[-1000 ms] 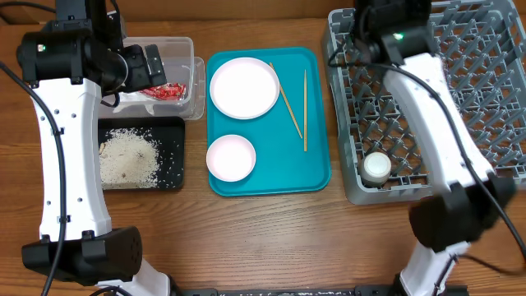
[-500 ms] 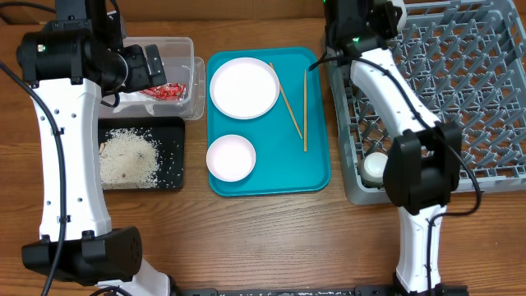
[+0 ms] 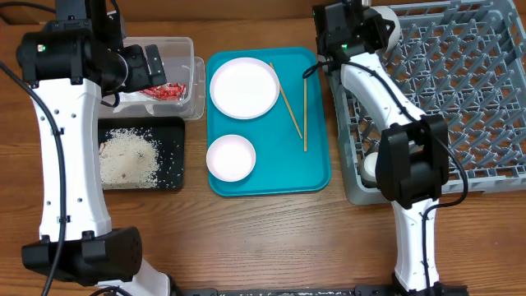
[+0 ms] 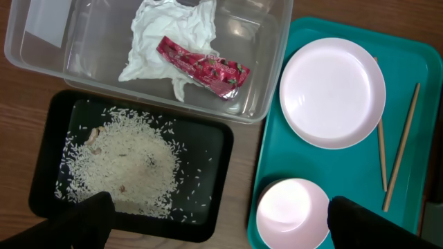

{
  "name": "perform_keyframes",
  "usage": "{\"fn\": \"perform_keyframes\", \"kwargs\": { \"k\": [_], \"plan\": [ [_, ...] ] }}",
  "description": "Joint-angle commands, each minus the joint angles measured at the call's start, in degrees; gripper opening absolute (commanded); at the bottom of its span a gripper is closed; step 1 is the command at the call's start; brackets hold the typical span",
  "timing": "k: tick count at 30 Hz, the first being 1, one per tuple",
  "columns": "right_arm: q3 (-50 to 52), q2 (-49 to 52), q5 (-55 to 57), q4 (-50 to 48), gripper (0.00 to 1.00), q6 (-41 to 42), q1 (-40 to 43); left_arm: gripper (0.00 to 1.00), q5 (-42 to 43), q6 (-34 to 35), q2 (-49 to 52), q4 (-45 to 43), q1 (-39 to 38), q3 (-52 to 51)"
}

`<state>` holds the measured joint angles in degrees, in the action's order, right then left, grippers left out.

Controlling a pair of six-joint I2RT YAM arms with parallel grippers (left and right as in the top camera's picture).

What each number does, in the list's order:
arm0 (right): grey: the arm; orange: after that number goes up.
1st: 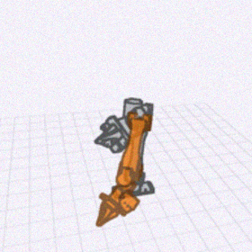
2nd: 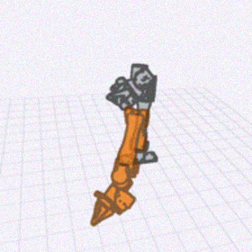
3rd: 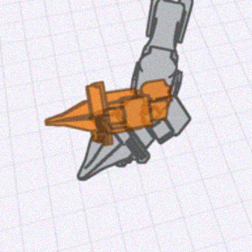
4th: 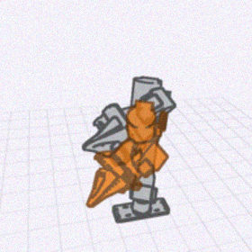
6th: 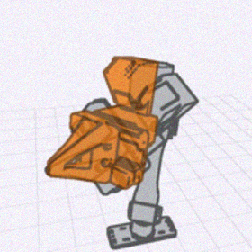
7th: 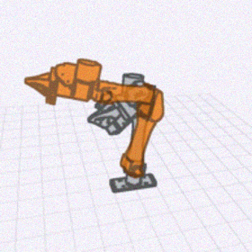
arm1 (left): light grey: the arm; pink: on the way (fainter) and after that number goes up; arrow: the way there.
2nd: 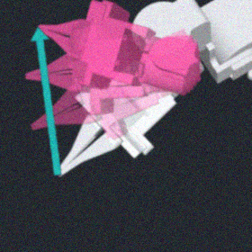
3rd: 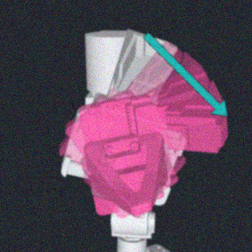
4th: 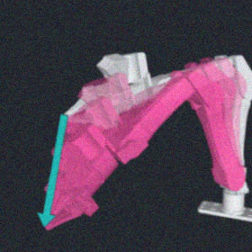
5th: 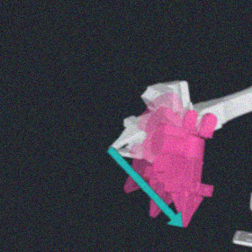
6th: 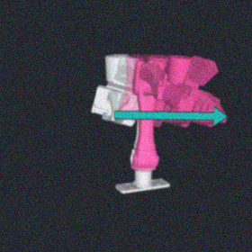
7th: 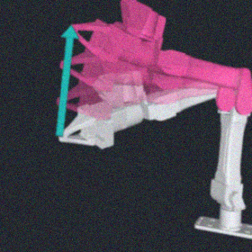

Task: Sort waste into correct bins and load items into the dishwasher
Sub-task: 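Grasp the grey bowl rim with the right gripper and carry it to the rack, then release the grey bowl in the rack and return the right gripper to the tray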

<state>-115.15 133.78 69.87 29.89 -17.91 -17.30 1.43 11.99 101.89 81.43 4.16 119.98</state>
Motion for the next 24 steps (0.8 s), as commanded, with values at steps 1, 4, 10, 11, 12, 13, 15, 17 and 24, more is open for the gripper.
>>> {"fn": "perform_keyframes", "kwargs": {
  "k": [1,4,10,11,12,13,15,17,24],
  "plan": [
    [-0.22,-0.09,-1.14,0.7,0.04,1.92,-0.44,1.0,-0.37,0.02,0.0,0.0,-0.07,0.5],
    [-0.22,-0.09,-0.7,0.85,0.04,1.9,-1.2,1.0,-0.37,0.02,0.0,0.0,-0.07,0.5],
    [-0.22,-0.09,1.22,1.09,0.04,1.86,-3.41,1.0,-0.37,0.02,0.0,0.0,-0.07,0.5],
    [-0.22,-0.09,1.2,1.38,0.04,1.88,-3.89,1.0,-0.37,0.02,0.0,0.0,-0.07,0.5],
    [-0.22,-0.09,1.18,1.9,0.05,1.88,-4.33,1.0,-0.37,0.02,0.0,0.0,-0.07,0.5],
    [-0.22,-0.09,1.2,2.43,0.09,1.86,-4.87,1.0,-0.37,0.02,0.0,0.0,-0.07,0.5],
    [-0.22,-0.09,1.2,3.08,0.24,1.86,-5.81,1.0,-0.37,0.02,0.0,0.0,-0.07,0.5],
    [-0.22,-0.09,1.16,3.43,0.26,1.88,-6.62,1.0,-0.37,0.02,0.0,0.0,-0.07,0.5],
    [-0.24,-0.11,-0.17,3.41,0.43,1.9,-8.55,1.0,-0.37,0.02,0.0,0.0,-0.07,0.5]
  ]
}}
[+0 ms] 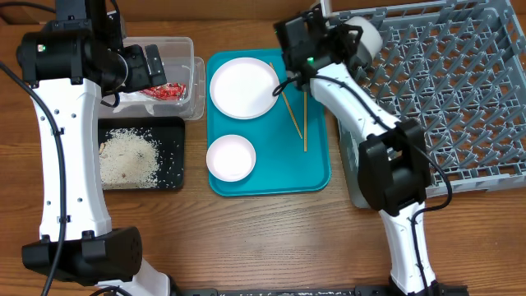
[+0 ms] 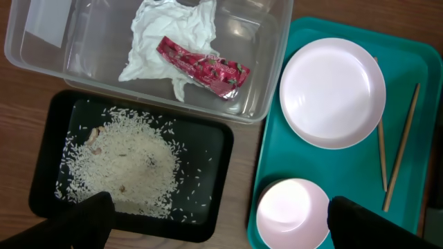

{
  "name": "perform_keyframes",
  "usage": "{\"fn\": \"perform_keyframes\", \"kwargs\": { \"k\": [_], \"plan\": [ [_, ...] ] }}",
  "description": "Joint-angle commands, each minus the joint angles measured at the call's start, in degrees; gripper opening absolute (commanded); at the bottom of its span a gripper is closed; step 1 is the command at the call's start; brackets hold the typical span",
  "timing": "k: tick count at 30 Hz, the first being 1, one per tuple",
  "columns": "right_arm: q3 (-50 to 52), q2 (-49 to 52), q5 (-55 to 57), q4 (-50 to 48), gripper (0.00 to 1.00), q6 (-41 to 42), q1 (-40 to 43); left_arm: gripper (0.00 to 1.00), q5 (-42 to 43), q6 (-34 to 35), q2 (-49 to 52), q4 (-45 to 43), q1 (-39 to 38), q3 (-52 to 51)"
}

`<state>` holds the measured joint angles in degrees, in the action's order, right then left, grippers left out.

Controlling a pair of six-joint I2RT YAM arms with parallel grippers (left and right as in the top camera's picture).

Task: Sort waste into correct bins and load items into the dishwasher
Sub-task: 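Release the grey bowl in the rack and return the right gripper to the tray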

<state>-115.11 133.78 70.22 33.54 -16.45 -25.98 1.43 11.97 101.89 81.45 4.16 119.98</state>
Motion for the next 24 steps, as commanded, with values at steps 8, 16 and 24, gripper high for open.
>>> {"fn": "perform_keyframes", "kwargs": {
  "k": [8,16,24],
  "plan": [
    [-0.52,-2.93,-5.81,0.04,0.79,3.04,-2.23,1.0,-0.37,0.04,0.0,-0.02,-0.07,0.5],
    [-0.81,-14.36,-43.54,17.57,1.0,17.14,-4.98,1.0,-0.37,0.04,0.0,-0.02,-0.07,0.5],
    [1.84,-15.85,-93.11,32.44,1.0,22.53,-5.51,1.0,-0.37,0.04,0.0,-0.02,-0.07,0.5]
  ]
}}
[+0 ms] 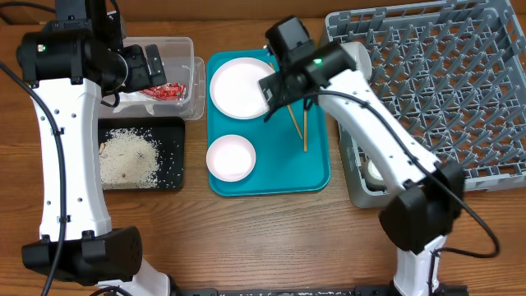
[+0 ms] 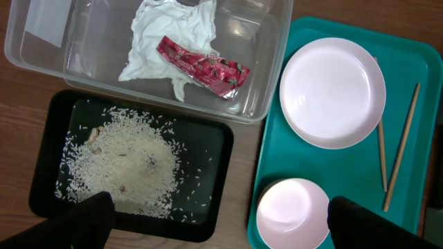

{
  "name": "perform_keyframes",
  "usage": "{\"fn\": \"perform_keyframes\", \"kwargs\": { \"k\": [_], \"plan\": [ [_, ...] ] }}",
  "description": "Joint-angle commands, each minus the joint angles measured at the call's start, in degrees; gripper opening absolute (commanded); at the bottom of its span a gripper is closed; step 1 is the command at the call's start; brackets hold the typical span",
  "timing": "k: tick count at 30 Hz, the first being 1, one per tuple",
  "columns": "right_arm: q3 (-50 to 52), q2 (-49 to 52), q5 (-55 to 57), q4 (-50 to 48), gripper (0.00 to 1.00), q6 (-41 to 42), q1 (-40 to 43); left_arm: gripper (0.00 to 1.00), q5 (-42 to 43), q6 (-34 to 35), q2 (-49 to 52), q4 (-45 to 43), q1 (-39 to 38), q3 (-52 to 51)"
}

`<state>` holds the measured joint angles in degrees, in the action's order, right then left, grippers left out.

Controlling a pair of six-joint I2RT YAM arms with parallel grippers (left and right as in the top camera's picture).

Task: Sort waste into correct bins and load items into the dishwasher
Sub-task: 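Release the grey bowl in the rack and return the right gripper to the tray, then grasp the pink bowl with the right gripper and place it in the rack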

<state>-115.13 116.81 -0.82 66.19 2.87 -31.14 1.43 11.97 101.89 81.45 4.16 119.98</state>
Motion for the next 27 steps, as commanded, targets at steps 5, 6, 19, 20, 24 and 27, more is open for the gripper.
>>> {"fn": "perform_keyframes", "kwargs": {
  "k": [5,6,19,20,24,27],
  "plan": [
    [10.88,2.49,-16.74,-5.88,0.91,15.74,-3.58,1.0,-0.37,0.04,0.0,-0.02,-0.07,0.5],
    [12.92,2.54,-16.68,-7.21,0.88,18.8,-4.11,1.0,-0.37,0.04,0.0,-0.02,-0.07,0.5],
    [27.39,2.58,-13.75,-20.06,0.19,34.34,-6.71,1.0,-0.37,0.04,0.0,-0.02,-0.07,0.5],
    [27.26,2.58,-13.73,-20.09,0.15,34.32,-6.51,1.0,-0.37,0.04,0.0,-0.02,-0.07,0.5],
    [27.17,2.12,-13.75,-19.3,0.04,34.25,-5.25,1.0,-0.37,0.04,0.0,-0.02,-0.07,0.5],
    [26.12,-0.07,-10.95,-16.68,0.04,34.1,-3.93,1.0,-0.37,0.04,0.0,-0.02,-0.07,0.5]
  ]
}}
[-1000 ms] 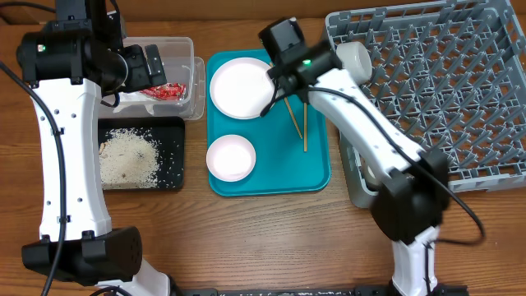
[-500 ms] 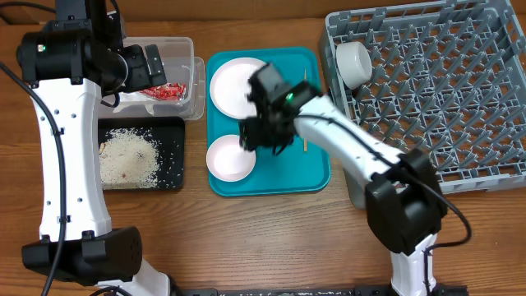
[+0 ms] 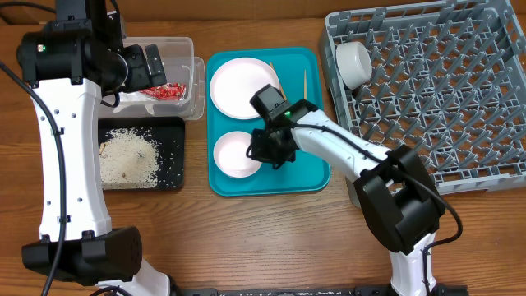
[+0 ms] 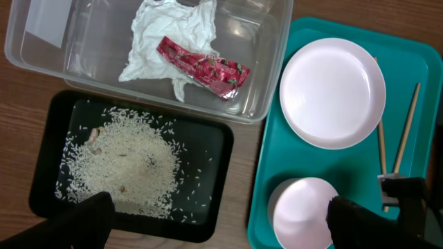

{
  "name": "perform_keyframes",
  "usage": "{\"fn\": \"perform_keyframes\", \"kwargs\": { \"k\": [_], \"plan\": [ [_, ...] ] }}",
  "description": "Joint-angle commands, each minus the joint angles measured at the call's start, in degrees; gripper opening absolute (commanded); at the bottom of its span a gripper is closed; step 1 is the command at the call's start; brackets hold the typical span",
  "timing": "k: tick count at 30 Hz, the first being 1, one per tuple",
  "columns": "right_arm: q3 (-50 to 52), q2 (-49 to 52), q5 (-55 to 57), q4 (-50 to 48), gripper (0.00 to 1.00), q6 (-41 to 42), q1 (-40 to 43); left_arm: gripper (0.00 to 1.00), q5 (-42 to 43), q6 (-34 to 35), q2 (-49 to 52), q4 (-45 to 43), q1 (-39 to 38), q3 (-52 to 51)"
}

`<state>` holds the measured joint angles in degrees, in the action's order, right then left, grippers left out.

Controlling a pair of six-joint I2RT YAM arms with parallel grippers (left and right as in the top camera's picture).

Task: Sort waste into correct bins and load items into the dishwasher
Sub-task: 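Grasp the pink bowl with the right gripper and place it in the rack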

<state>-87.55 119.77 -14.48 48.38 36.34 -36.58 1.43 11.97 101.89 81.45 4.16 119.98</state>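
A small white bowl sits at the front of the teal tray. My right gripper is down at the bowl's right rim; its fingers are hidden under the wrist. A white plate lies at the back of the tray, with two chopsticks to its right. High over the bins, my left gripper is open and holds nothing. The grey dish rack on the right holds a white cup.
A clear bin at the back left holds a white tissue and a red wrapper. In front of it a black tray holds loose rice. Bare wood runs along the front.
My right gripper was over the plate's right edge; it is now low at the bowl's right rim. The bowl sits slightly further right. The left arm has not moved.
My right gripper was first at the rack's back-left corner by the white cup. Then it was over the tray's back edge, with the cup left in the rack. After that it was over the plate's right side, and now it is at the bowl. The left arm stayed still throughout.
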Motion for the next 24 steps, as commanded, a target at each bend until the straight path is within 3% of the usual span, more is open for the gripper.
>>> {"fn": "perform_keyframes", "kwargs": {
  "k": [1,7,14,24],
  "plan": [
    [-2.34,-4.61,5.51,2.75,0.04,-0.22,2.03,1.0,-0.37,0.07,0.0,-0.02,-0.07,0.5],
    [-11.23,-19.74,35.36,17.68,0.04,-4.02,5.84,1.0,-0.37,0.04,0.0,-0.02,-0.07,0.5],
    [-13.2,-34.99,66.14,19.5,0.04,-6.82,6.05,1.0,-0.37,0.04,0.0,-0.02,-0.07,0.5],
    [-6.54,-26.56,88.65,21.73,0.04,-12.39,8.61,1.0,-0.37,0.04,0.0,-0.02,-0.07,0.5]
  ]
}}
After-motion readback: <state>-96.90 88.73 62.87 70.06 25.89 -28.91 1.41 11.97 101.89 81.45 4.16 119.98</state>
